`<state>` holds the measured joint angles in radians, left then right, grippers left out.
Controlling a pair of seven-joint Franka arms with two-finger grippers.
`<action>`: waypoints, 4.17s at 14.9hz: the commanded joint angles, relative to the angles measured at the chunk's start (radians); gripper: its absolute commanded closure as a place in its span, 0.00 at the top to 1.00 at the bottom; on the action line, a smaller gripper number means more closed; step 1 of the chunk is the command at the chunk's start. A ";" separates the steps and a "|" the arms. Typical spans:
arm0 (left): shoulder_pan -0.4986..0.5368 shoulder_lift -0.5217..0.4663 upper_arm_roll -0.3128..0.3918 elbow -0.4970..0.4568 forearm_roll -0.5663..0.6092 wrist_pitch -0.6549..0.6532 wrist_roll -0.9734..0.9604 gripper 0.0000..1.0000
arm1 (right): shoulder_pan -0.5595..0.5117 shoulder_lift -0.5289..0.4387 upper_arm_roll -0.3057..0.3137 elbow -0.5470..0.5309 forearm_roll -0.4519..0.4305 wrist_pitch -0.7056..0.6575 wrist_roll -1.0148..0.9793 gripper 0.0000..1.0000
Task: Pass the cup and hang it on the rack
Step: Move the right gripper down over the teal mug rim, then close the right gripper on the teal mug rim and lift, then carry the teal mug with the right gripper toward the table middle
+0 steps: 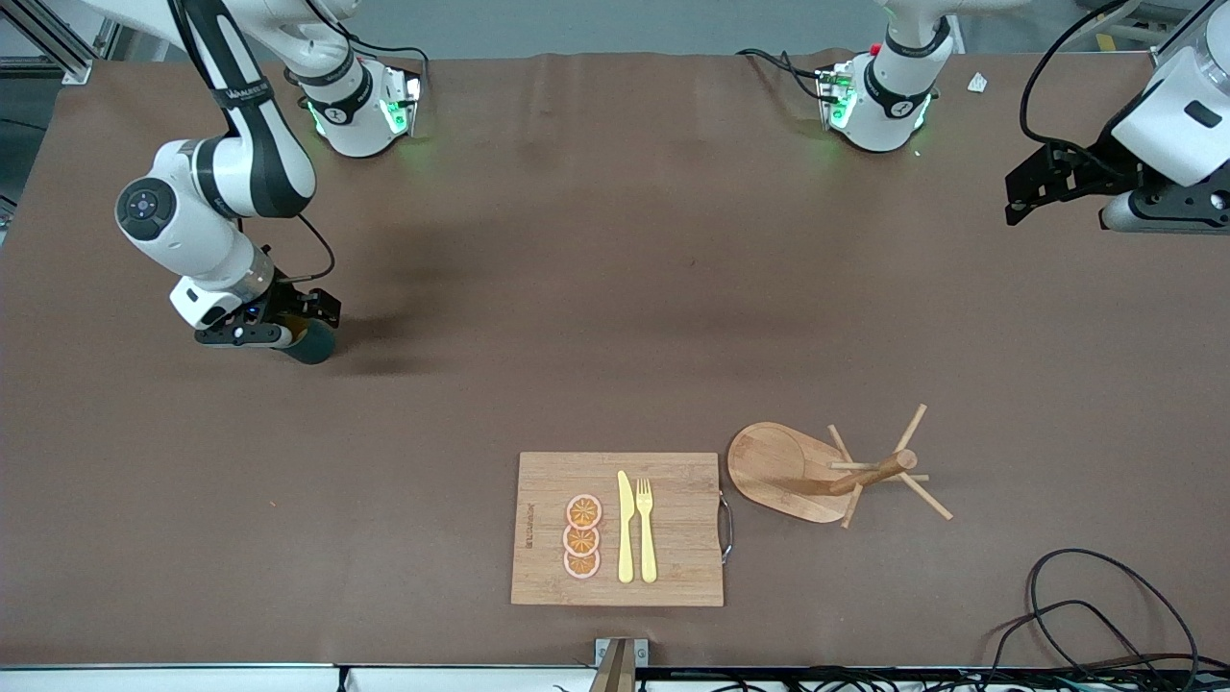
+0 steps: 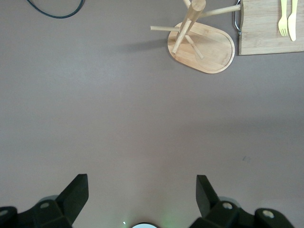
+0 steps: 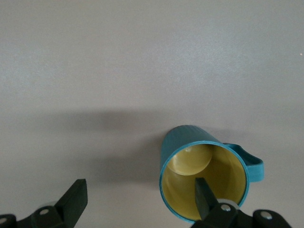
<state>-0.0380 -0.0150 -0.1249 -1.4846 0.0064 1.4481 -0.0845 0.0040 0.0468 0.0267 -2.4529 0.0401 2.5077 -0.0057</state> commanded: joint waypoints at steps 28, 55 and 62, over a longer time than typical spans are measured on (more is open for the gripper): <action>-0.003 0.009 -0.002 0.018 0.004 -0.003 -0.011 1.00 | -0.062 0.056 -0.002 -0.057 -0.071 0.140 0.006 0.01; -0.005 0.009 -0.002 0.020 0.004 -0.003 -0.009 1.00 | 0.835 0.522 -0.002 0.825 0.057 -0.256 1.711 0.00; -0.005 0.009 -0.002 0.020 0.004 -0.003 -0.009 1.00 | 0.916 0.604 -0.004 0.917 0.060 -0.254 1.955 0.00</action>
<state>-0.0394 -0.0128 -0.1261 -1.4841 0.0064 1.4481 -0.0845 0.9113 0.6385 0.0336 -1.5733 0.0938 2.2687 1.8749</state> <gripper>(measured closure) 0.000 0.956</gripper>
